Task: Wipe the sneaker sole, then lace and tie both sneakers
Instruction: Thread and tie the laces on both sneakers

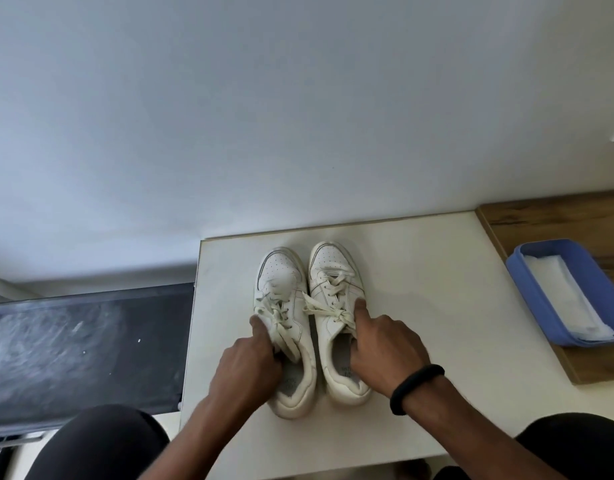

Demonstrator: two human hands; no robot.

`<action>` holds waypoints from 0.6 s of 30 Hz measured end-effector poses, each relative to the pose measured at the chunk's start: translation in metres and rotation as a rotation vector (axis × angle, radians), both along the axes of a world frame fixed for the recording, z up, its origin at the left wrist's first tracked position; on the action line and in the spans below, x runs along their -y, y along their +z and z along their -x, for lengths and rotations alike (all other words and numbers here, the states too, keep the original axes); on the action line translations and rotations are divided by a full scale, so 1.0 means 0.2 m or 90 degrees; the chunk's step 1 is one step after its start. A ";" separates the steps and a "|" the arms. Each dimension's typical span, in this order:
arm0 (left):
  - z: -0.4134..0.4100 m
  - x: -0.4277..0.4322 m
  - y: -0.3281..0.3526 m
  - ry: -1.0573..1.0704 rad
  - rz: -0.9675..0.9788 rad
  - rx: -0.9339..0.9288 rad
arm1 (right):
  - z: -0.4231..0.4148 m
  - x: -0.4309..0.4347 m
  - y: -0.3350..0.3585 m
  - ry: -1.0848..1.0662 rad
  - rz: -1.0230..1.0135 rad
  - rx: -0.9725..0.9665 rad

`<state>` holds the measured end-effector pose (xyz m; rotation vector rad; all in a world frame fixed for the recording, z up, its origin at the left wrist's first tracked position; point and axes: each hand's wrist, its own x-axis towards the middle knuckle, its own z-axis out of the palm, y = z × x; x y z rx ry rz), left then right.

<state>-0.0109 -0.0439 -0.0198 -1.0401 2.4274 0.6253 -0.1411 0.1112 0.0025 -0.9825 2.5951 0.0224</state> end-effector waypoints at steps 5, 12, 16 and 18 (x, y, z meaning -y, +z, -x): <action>0.01 -0.06 -0.03 -0.011 0.055 -0.014 | 0.00 0.00 -0.02 -0.007 0.007 -0.018; 0.03 -0.11 -0.05 0.015 0.087 -0.024 | -0.04 0.03 -0.02 -0.018 -0.019 -0.045; 0.04 -0.13 -0.01 0.022 0.091 -0.021 | -0.05 0.05 -0.02 -0.025 -0.023 -0.056; 0.04 -0.13 0.01 0.025 0.092 -0.024 | -0.06 0.05 -0.01 -0.030 -0.025 -0.055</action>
